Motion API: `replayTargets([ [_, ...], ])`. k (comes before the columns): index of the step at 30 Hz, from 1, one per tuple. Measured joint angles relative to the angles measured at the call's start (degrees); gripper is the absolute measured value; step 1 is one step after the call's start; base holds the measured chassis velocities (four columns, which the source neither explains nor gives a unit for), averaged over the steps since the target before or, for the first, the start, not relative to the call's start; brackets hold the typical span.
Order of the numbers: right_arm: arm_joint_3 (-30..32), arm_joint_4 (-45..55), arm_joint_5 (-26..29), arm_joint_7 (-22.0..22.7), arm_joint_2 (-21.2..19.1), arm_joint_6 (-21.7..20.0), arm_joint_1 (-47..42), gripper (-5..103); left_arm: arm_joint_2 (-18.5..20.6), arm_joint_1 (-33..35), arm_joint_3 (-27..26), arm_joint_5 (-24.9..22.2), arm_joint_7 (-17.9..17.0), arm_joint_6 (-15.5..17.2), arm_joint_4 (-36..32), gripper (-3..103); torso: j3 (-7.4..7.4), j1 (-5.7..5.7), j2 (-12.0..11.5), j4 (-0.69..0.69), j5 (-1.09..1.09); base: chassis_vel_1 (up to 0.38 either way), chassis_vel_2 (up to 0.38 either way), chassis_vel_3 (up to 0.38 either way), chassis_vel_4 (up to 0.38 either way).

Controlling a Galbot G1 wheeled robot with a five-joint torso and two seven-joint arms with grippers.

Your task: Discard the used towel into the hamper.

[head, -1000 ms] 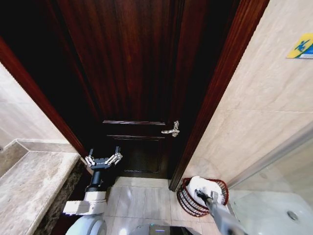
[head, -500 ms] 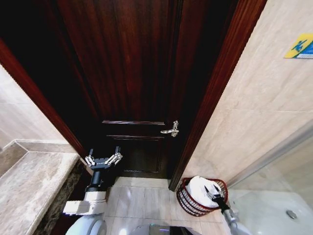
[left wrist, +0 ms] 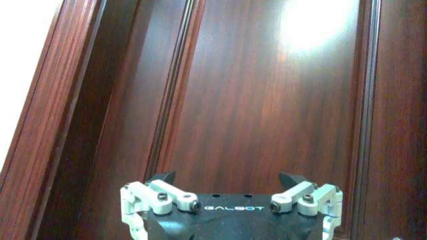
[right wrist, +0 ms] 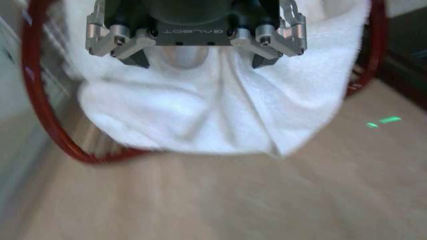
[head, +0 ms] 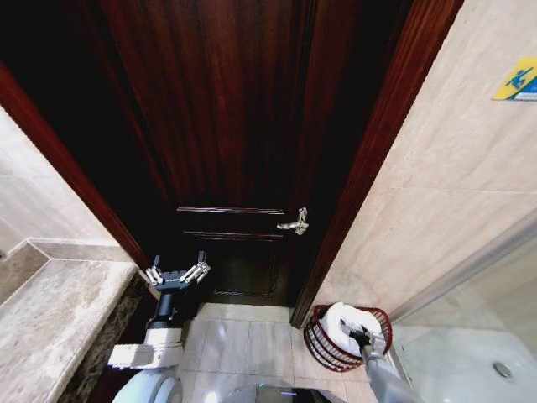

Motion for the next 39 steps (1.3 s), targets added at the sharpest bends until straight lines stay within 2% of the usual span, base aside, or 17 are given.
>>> replayTargets([
  [1,0.19,-0.75,0.43,0.13,-0.20,-1.90,0.64,100,0.00,0.00,0.00,0.00,0.00,0.00,0.00,100,0.00,0.00,0.00,-0.01,0.05,0.000,0.000,0.000,0.000],
  [3,0.25,-1.22,0.51,0.12,-0.26,-2.69,1.11,100,0.00,0.00,0.00,0.00,0.00,0.00,0.00,100,0.00,0.00,0.00,0.00,0.06,0.000,0.000,0.000,0.000],
  [6,0.27,-2.29,0.18,-0.51,-0.44,-6.17,2.82,100,0.00,0.00,0.00,0.00,0.00,0.00,0.00,100,0.00,0.00,0.00,0.00,0.05,0.000,0.000,0.000,0.000],
  [12,0.18,-3.76,-2.35,-1.37,-0.52,-8.90,5.72,100,0.00,0.00,0.00,0.00,0.00,0.00,0.00,100,0.00,0.00,0.00,0.00,0.04,0.000,0.000,0.000,0.000],
  [18,0.03,-4.64,-5.48,-0.38,0.15,-10.43,7.63,100,0.00,0.00,0.00,0.00,0.00,0.00,0.00,100,-0.25,-0.24,-0.54,0.01,0.05,0.000,0.000,0.000,0.000],
  [39,-0.66,-5.06,-7.64,-0.55,-1.69,-11.54,6.88,100,0.00,0.00,0.00,0.00,0.00,0.00,0.00,100,-4.74,-4.04,-8.81,0.00,0.04,0.000,0.000,0.000,0.000],
])
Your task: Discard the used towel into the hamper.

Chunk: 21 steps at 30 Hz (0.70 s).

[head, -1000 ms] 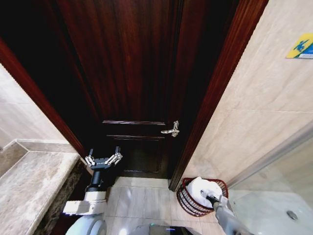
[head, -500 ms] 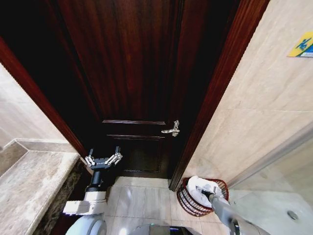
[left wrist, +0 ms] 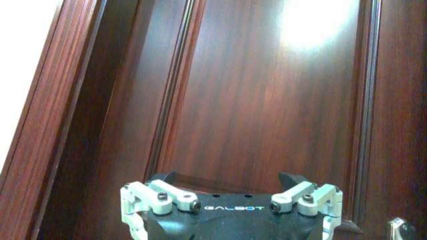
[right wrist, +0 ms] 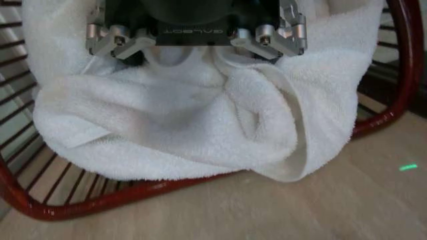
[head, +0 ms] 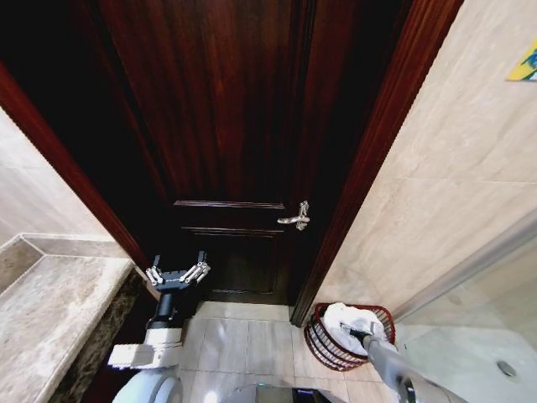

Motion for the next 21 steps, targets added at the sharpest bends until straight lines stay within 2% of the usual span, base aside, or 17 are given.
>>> replayTargets([
  [15,-0.31,-0.58,-2.04,0.29,0.19,-0.34,1.06,100,0.00,0.00,0.00,0.00,0.00,0.00,0.00,100,-2.80,-2.34,-5.13,0.01,0.00,0.000,0.000,0.000,0.000],
  [21,-0.34,-0.19,-2.99,0.45,-0.04,-0.26,0.75,100,0.00,0.00,0.00,0.00,0.00,0.00,0.00,100,-3.50,-2.93,-6.41,0.01,0.01,0.000,0.000,0.000,0.000],
])
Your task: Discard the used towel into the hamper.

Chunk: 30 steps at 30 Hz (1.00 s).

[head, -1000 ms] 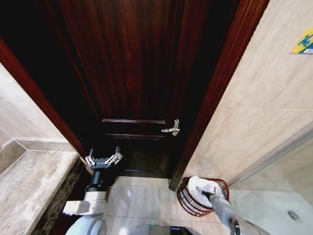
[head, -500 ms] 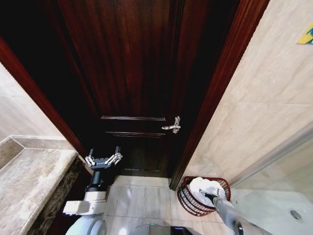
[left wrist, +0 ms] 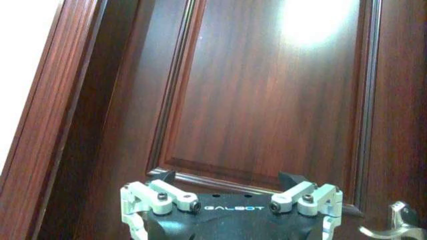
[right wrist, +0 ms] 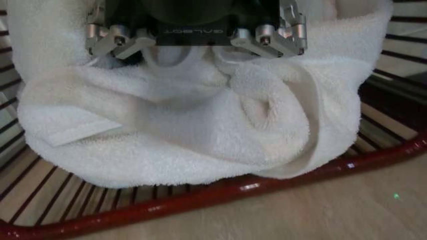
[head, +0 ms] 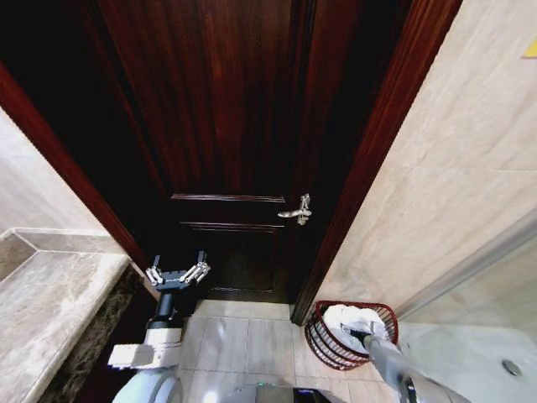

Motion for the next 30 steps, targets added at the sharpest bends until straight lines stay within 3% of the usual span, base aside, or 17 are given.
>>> replayTargets([
  [8,-0.13,3.02,2.81,-0.96,0.56,1.89,-2.93,100,0.00,0.00,0.00,0.00,0.00,0.00,0.00,100,-1.64,-1.39,-3.03,-0.01,0.00,0.000,0.000,0.000,0.000],
  [11,-0.69,5.74,3.76,-2.97,0.40,8.67,-5.40,100,0.00,0.00,0.00,0.00,0.00,0.00,0.00,100,-2.04,-1.74,-3.77,-0.01,0.04,0.000,0.000,0.000,0.000],
  [12,-0.69,5.74,3.76,-2.97,0.40,8.67,-5.40,100,0.00,0.00,0.00,0.00,0.00,0.00,0.00,100,-2.04,-1.74,-3.77,-0.01,0.04,0.000,0.000,0.000,0.000],
  [14,-0.89,8.17,3.73,-4.78,-0.02,16.02,-7.59,102,0.00,0.00,0.00,0.00,0.00,0.00,0.00,100,-2.14,-1.83,-3.92,-0.01,0.02,0.000,0.000,0.000,0.000],
  [15,-0.89,8.17,3.73,-4.78,-0.02,16.02,-7.59,102,0.00,0.00,0.00,0.00,0.00,0.00,0.00,100,-2.14,-1.83,-3.92,-0.01,0.02,0.000,0.000,0.000,0.000],
  [17,-0.96,11.79,3.68,-5.50,-0.37,22.45,-10.28,98,0.00,0.00,0.00,0.00,0.00,0.00,0.00,100,-2.15,-1.83,-3.93,0.01,0.03,0.000,0.000,0.000,0.000],
  [18,-1.19,14.97,2.82,-4.20,-0.66,26.18,-12.71,95,0.00,0.00,0.00,0.00,0.00,0.00,0.00,100,-2.14,-1.83,-3.91,0.01,0.01,0.000,0.000,0.000,0.000],
  [19,-1.19,14.97,2.82,-4.20,-0.66,26.18,-12.71,95,0.00,0.00,0.00,0.00,0.00,0.00,0.00,100,-2.14,-1.83,-3.91,0.01,0.01,0.000,0.000,0.000,0.000],
  [21,-1.33,19.18,1.89,-2.22,-1.23,32.45,-16.41,94,0.00,0.00,0.00,0.00,0.00,0.00,0.00,100,-2.10,-1.80,-3.82,-0.01,0.00,0.000,0.000,0.000,0.000],
  [28,-1.77,28.55,3.34,-2.48,-2.17,41.10,-23.15,100,0.00,0.00,0.00,0.00,0.00,0.00,0.00,100,-1.99,-1.71,-3.61,-0.03,0.00,0.000,0.000,0.000,0.000],
  [30,-1.62,30.24,3.89,-2.88,-2.17,41.52,-22.99,100,0.00,0.00,0.00,0.00,0.00,0.00,0.00,100,-1.94,-1.67,-3.54,-0.01,0.01,0.000,0.000,0.000,0.000],
])
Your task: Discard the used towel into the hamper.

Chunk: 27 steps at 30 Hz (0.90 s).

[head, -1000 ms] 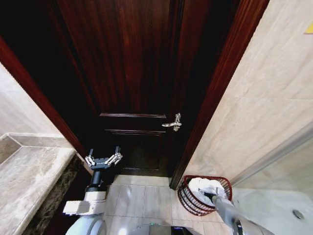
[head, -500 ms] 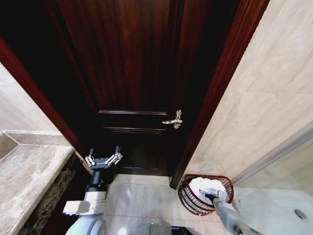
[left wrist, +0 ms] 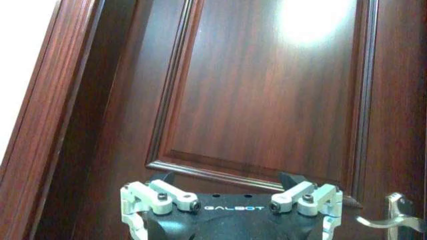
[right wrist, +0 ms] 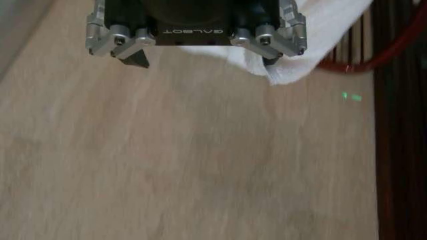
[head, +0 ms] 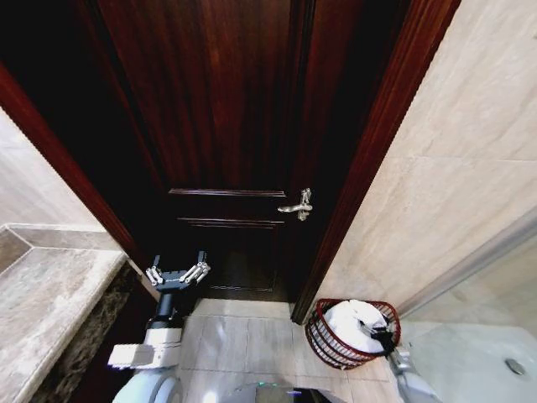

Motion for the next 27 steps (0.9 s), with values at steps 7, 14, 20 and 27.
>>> replayTargets([
  [7,-0.24,-1.02,1.79,-1.31,0.33,-6.19,4.52,100,0.00,0.00,0.00,0.00,0.00,0.00,0.00,100,0.08,0.08,0.16,0.04,-0.01,0.000,0.000,0.000,0.000],
  [14,-1.32,-9.63,1.54,-6.26,-0.41,-22.87,6.57,95,0.00,0.00,0.00,0.00,0.00,0.00,0.00,100,0.14,0.12,0.25,-0.03,-0.01,0.000,0.000,0.000,0.000],
  [20,-0.56,-18.55,1.19,-3.34,1.22,-31.49,14.45,101,-0.01,0.00,0.00,0.00,0.00,0.00,0.00,100,0.17,0.15,0.34,0.01,-0.04,0.000,0.000,0.000,0.000],
  [27,0.49,-26.45,-1.61,-0.70,3.18,-38.63,21.88,100,0.00,0.00,0.00,0.00,0.00,0.00,0.00,100,0.20,0.19,0.38,0.02,-0.05,0.000,0.000,0.000,0.000],
])
